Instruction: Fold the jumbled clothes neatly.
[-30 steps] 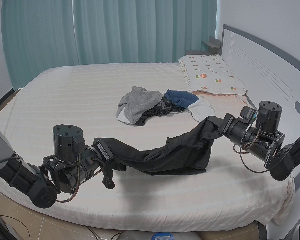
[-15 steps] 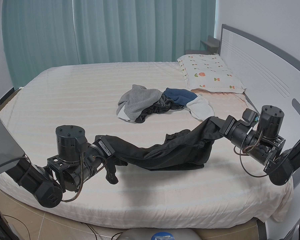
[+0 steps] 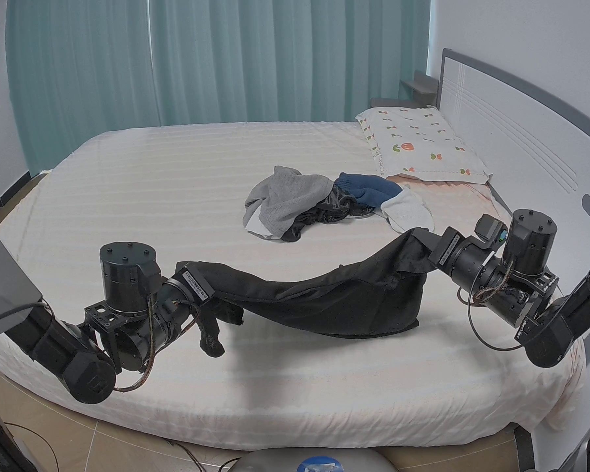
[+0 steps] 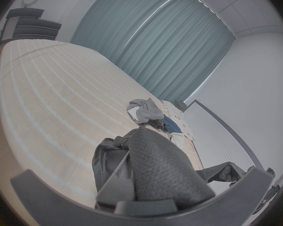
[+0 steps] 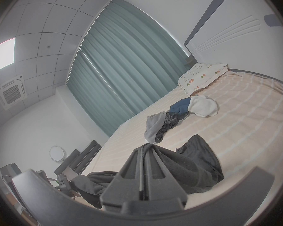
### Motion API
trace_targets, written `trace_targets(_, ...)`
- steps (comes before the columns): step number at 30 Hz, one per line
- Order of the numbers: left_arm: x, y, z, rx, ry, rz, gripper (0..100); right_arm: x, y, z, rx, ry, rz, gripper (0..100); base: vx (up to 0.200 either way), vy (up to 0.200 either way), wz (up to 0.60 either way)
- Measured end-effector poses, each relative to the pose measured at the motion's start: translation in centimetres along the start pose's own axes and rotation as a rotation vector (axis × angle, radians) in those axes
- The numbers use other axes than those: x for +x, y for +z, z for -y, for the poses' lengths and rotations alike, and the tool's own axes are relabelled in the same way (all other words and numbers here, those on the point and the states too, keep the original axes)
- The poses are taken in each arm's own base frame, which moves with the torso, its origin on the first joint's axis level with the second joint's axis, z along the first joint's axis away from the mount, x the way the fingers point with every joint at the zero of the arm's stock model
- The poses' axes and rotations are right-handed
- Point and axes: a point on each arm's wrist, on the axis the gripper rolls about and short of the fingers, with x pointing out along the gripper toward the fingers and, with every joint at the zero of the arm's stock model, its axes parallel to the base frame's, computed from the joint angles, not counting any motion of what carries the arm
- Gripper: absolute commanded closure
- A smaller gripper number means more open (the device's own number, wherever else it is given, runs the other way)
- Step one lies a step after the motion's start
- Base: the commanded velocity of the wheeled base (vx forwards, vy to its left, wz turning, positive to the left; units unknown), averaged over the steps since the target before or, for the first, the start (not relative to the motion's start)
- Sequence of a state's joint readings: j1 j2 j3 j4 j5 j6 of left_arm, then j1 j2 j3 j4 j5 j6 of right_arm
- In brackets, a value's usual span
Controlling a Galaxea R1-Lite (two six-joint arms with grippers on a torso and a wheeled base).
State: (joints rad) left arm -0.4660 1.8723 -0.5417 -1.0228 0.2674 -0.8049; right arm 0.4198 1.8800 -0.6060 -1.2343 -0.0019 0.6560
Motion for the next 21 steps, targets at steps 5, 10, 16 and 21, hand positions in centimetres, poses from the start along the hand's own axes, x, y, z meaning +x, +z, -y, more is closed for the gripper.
trace_targets(5,-0.3,0.4,0.0,-0.006,0.000,0.012,100,0.3,-0.2,0.1,0.002,0.014,0.020,100,0.000,0.200,0.00)
trace_targets(10,-0.6,0.8,-0.2,-0.011,0.003,0.025,100,0.7,-0.4,-0.3,0.002,0.049,0.082,100,0.000,0.200,0.00)
trace_targets(16,-0.8,1.0,-0.2,-0.014,0.000,0.032,100,1.1,-1.2,-0.7,0.002,0.069,0.105,100,0.000,0.200,0.00)
trace_targets(21,-1.1,1.2,-0.1,-0.016,-0.003,0.038,100,1.3,-1.4,-0.7,0.002,0.073,0.107,100,0.000,0.200,0.00)
